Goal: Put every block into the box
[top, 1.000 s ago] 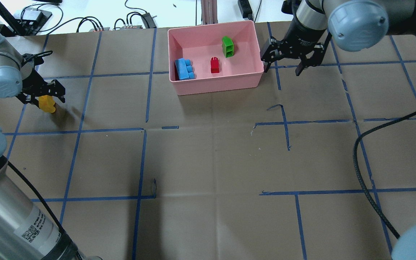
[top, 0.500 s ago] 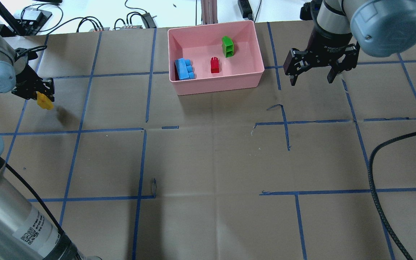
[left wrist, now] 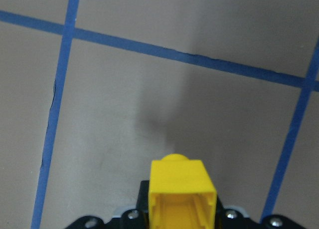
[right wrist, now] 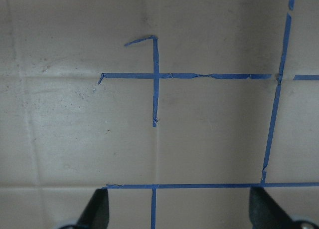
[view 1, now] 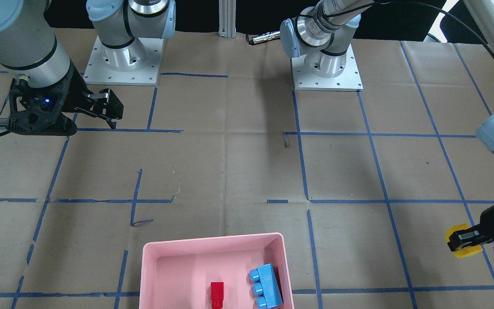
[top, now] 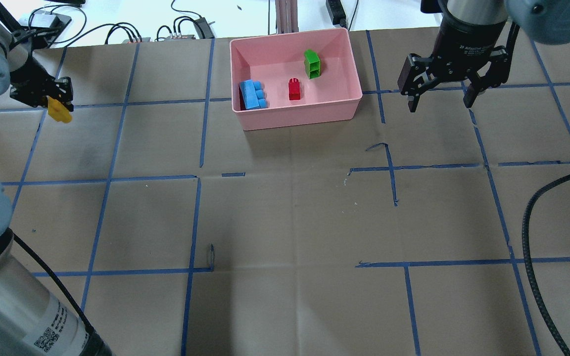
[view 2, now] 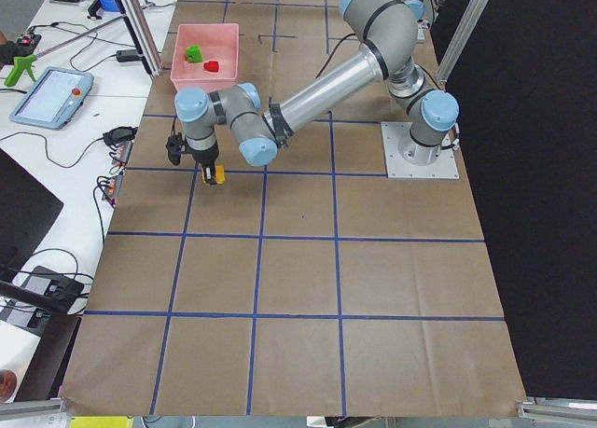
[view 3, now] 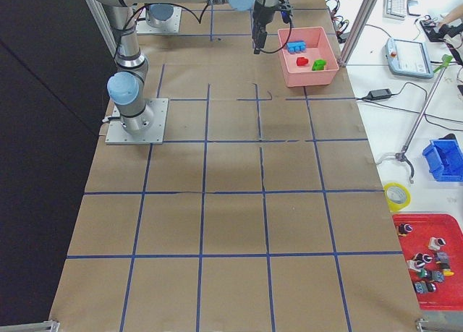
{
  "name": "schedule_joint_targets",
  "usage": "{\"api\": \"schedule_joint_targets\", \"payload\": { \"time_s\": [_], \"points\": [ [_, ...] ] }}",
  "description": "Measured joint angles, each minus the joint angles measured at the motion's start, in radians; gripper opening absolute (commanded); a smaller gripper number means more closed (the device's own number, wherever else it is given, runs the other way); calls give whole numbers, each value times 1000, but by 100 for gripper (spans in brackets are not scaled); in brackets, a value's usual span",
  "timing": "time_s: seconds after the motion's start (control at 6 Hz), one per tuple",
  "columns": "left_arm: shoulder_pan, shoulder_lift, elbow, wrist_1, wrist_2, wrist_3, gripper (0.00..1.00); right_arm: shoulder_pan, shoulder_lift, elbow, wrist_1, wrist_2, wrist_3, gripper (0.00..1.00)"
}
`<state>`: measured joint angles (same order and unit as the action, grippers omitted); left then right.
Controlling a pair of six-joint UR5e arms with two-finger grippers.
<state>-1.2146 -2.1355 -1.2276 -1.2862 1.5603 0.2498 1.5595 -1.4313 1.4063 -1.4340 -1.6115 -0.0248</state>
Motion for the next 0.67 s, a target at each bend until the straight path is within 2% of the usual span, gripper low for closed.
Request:
{"api": "schedule_joint_targets", "payload": {
  "time_s": [0.33, 0.5, 0.67],
  "points": [
    [-190, -19, 197, -170, -11, -135, 1, 13, -26, -23, 6, -1, 81, 100],
    [-290, -55, 256, -196, -33, -262, 1, 31, -84, 17, 4, 3, 106, 100],
    [-381, -104, 305, -199, -82, -386, 1, 44, -151, 95, -34, 7, 112, 100]
  ]
}}
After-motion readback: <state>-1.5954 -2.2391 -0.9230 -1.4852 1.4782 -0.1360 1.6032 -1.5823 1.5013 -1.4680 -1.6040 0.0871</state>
